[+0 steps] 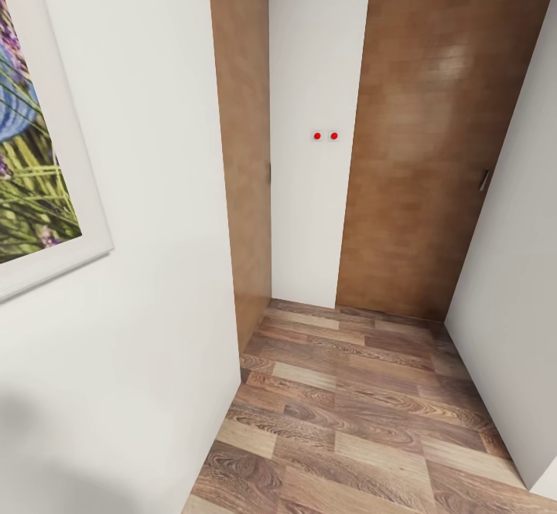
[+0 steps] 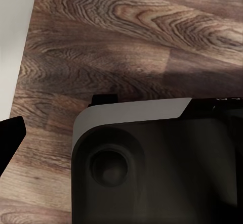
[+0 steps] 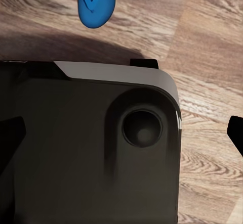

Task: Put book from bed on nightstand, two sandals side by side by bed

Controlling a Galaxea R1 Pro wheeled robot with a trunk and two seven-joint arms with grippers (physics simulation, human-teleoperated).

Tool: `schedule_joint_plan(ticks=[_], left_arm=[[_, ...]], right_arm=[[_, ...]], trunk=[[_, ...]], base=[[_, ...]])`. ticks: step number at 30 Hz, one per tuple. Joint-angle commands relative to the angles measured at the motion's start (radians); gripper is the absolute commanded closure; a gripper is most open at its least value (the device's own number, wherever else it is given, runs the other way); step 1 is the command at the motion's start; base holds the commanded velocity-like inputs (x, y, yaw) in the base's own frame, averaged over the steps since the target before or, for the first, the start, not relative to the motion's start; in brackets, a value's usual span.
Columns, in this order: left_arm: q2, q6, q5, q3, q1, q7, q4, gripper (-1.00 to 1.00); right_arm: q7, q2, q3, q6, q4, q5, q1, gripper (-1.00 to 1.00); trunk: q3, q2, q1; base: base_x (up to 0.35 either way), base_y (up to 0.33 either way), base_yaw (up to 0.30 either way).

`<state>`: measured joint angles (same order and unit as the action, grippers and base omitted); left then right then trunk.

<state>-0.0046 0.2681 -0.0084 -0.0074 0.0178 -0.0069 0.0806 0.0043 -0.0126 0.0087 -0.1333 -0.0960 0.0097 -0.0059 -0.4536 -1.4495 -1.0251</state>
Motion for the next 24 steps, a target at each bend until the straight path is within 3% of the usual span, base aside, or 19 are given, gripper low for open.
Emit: schedule_joint_plan(ticks=[1,24], left_arm=[[0.000,0.003,-0.001,0.000,0.001,-0.001,-0.001,-1.00],[-0.001,0.001,0.000,0.000,0.001,0.001,0.002,-1.00]], right_arm=[[0.000,0.000,0.001,-0.003,0.001,0.001,-0.001,-1.00],[0.000,0.000,0.001,-0.003,0.001,0.001,0.000,-1.00]], trunk=[[-0.001,-0.001,0.000],[-0.001,-0.001,0.000]], base=[[0.000,0.000,0.000],[0.000,0.000,0.000]])
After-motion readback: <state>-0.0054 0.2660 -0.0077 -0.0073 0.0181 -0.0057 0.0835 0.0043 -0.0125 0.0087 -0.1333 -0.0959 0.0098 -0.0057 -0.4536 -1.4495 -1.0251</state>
